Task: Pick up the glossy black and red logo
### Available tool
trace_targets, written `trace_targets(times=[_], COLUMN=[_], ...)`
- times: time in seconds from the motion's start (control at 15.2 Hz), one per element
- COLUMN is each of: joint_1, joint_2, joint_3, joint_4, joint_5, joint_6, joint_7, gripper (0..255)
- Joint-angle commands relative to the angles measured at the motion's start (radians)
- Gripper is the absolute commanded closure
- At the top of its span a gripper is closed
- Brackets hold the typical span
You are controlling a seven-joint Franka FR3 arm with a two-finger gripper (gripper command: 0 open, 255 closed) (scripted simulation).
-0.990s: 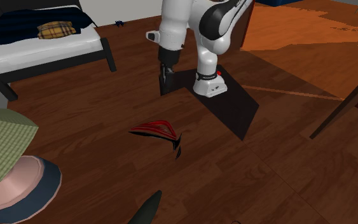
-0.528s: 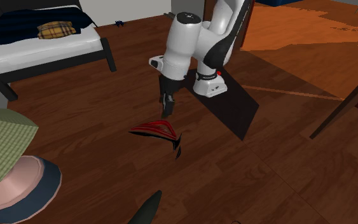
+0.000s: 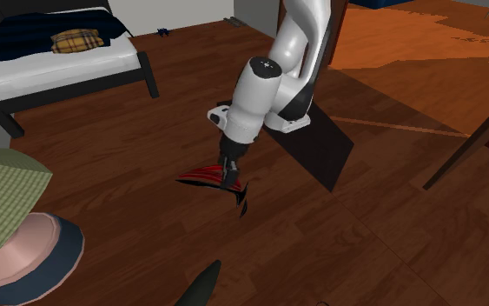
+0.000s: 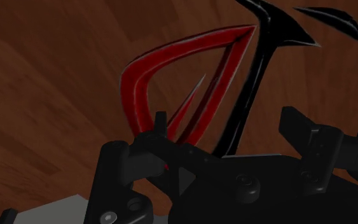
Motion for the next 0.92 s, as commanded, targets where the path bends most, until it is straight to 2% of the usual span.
trace_targets(times=[0.0,0.13,0.2,0.33,0.4,0.86], joint_1=[-0.077,-0.154,-0.211,-0.209,-0.210,-0.206], joint_2=[-0.004,-0.016,-0.028,-0.029,-0.029,-0.028], joint_3=[0.083,0.164,0.224,0.223,0.224,0.220], joint_4=[-0.003,-0.007,-0.009,-0.009,-0.009,-0.010], joint_5=[0.002,0.018,0.033,0.037,0.037,0.036], joint_6=[0.025,0.053,0.074,0.074,0.074,0.073], joint_7=[0.008,0.003,-0.003,-0.006,-0.006,-0.005], gripper=[0,0,0,0,255,255])
